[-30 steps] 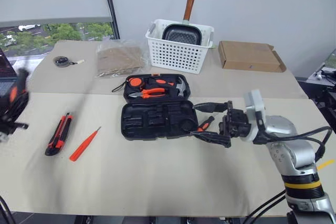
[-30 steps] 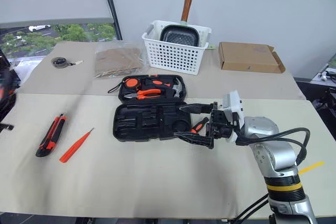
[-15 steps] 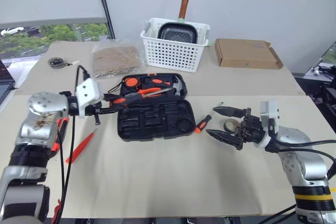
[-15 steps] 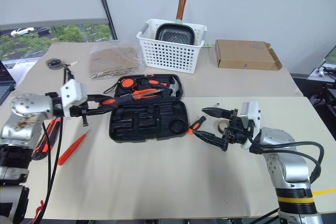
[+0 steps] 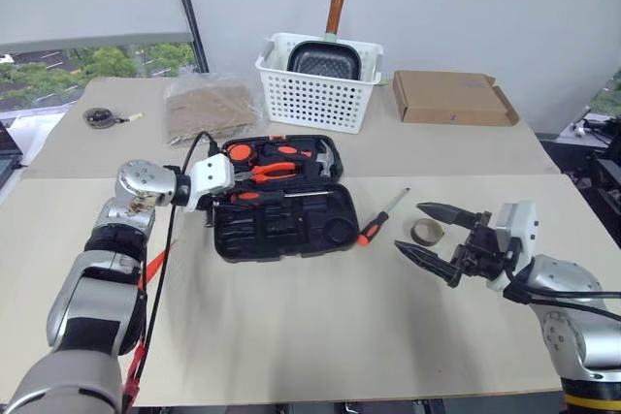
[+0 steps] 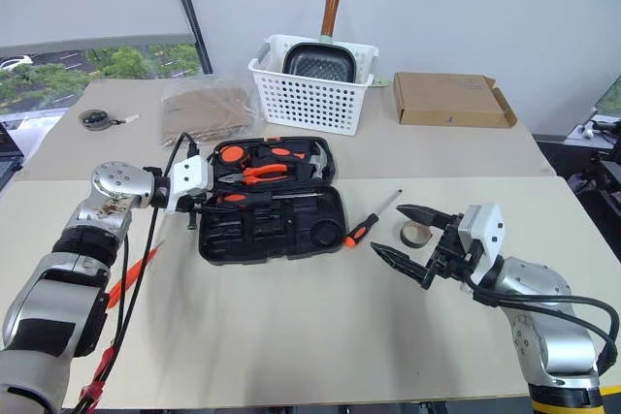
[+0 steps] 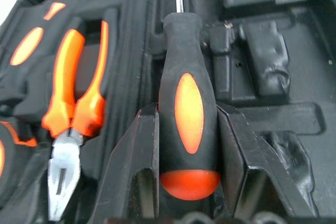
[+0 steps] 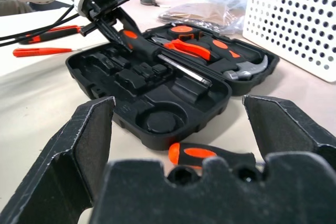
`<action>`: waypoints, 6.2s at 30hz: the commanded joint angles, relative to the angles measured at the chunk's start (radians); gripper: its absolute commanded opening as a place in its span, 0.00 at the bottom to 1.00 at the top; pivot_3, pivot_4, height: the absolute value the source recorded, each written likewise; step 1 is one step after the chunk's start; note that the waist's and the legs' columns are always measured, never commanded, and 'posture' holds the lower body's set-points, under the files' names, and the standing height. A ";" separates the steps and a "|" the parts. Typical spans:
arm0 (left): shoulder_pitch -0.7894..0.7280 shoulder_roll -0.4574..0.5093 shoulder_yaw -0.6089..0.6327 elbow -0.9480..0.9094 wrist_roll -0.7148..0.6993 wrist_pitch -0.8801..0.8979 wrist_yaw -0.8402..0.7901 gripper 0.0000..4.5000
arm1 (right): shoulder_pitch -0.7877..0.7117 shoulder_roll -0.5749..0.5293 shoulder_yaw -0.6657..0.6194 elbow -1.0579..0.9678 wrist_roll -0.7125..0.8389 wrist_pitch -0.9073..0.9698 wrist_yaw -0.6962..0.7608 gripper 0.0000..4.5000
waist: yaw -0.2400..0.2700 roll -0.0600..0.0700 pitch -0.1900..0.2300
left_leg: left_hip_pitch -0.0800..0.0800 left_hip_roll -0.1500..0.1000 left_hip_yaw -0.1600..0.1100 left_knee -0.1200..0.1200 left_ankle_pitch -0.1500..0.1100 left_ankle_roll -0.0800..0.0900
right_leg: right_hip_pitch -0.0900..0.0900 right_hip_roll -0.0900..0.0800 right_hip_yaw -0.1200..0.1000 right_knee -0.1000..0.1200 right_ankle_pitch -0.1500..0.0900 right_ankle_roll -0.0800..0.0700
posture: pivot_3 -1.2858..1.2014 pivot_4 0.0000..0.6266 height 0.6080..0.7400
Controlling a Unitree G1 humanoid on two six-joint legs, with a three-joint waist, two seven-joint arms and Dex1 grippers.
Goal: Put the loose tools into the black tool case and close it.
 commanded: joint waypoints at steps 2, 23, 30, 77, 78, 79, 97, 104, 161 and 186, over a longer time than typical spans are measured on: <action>-0.073 0.012 -0.028 0.065 0.092 -0.019 0.073 0.21 | 0.003 -0.008 -0.022 -0.045 0.010 -0.016 -0.011 1.00 | 0.001 0.000 0.000 | 0.000 0.000 -0.001 0.002 0.000 0.000 | 0.001 0.000 0.000 0.001 0.000 0.000 | 0.52 0.24 0.70; -0.109 0.013 -0.067 0.146 0.200 -0.061 0.103 0.55 | 0.004 -0.004 -0.012 -0.046 0.003 -0.029 -0.017 1.00 | 0.000 0.000 0.000 | -0.001 0.000 -0.001 0.008 -0.003 0.004 | 0.002 0.000 0.001 0.003 0.002 0.003 | 0.52 0.24 0.70; -0.138 0.008 -0.002 0.123 0.135 -0.066 0.110 0.99 | 0.002 -0.001 -0.005 -0.049 0.001 -0.028 -0.021 1.00 | 0.000 0.001 -0.001 | 0.000 0.001 -0.001 0.010 -0.002 0.004 | 0.002 -0.001 0.002 0.005 0.002 0.003 | 0.52 0.24 0.70; 0.309 -0.124 0.247 -0.826 -0.370 0.627 0.232 0.01 | -0.168 0.146 0.124 -0.026 -0.153 0.404 -0.534 1.00 | -0.002 0.009 -0.010 | -0.006 -0.001 -0.003 0.013 0.004 -0.005 | -0.003 -0.005 0.002 0.010 0.007 -0.004 | 0.52 0.24 0.70; 0.342 -0.081 0.258 -0.922 -0.435 0.697 0.185 0.01 | -0.204 0.172 0.127 -0.015 -0.154 0.470 -0.585 1.00 | -0.005 0.009 -0.010 | -0.006 0.000 -0.003 0.013 0.004 -0.005 | -0.003 -0.004 0.002 0.010 0.007 -0.004 | 0.52 0.24 0.70; 0.364 -0.051 0.264 -0.986 -0.479 0.746 0.159 0.01 | -0.228 0.188 0.128 -0.009 -0.155 0.516 -0.619 1.00 | -0.012 0.009 -0.010 | -0.006 -0.001 -0.003 0.012 0.004 -0.005 | -0.003 -0.004 0.002 0.011 0.006 -0.004 | 0.52 0.24 0.70; 0.565 0.249 0.329 -1.442 -0.730 1.080 0.164 0.01 | -0.481 0.345 0.183 0.183 -0.253 0.876 -0.870 1.00 | -0.008 0.010 -0.010 | -0.004 -0.001 -0.007 0.011 0.002 -0.002 | -0.001 0.001 0.003 0.010 -0.001 0.003 | 0.52 0.24 0.70; 0.561 0.248 0.332 -1.409 -0.660 1.045 0.275 0.06 | -0.495 0.323 0.223 0.235 -0.287 0.839 -0.834 0.60 | -0.008 0.010 -0.010 | -0.002 -0.001 -0.008 0.009 0.003 -0.003 | 0.000 0.002 0.004 0.010 -0.002 0.002 | 0.52 0.24 0.70; 0.631 0.222 0.316 -1.477 -0.651 0.992 0.351 1.00 | -0.831 0.370 0.059 0.869 -0.299 0.771 -0.741 0.01 | -0.034 0.009 -0.010 | 0.000 0.004 -0.010 0.005 0.004 -0.012 | 0.001 0.011 0.009 0.011 -0.003 0.001 | 0.52 0.24 0.70; 0.650 0.202 0.305 -1.443 -0.607 0.936 0.347 1.00 | -0.972 0.408 -0.079 0.883 -0.191 0.947 -0.773 0.88 | -0.033 0.009 -0.009 | -0.005 0.004 -0.010 0.002 0.005 -0.011 | -0.004 0.011 0.007 0.007 -0.003 0.001 | 0.52 0.24 0.70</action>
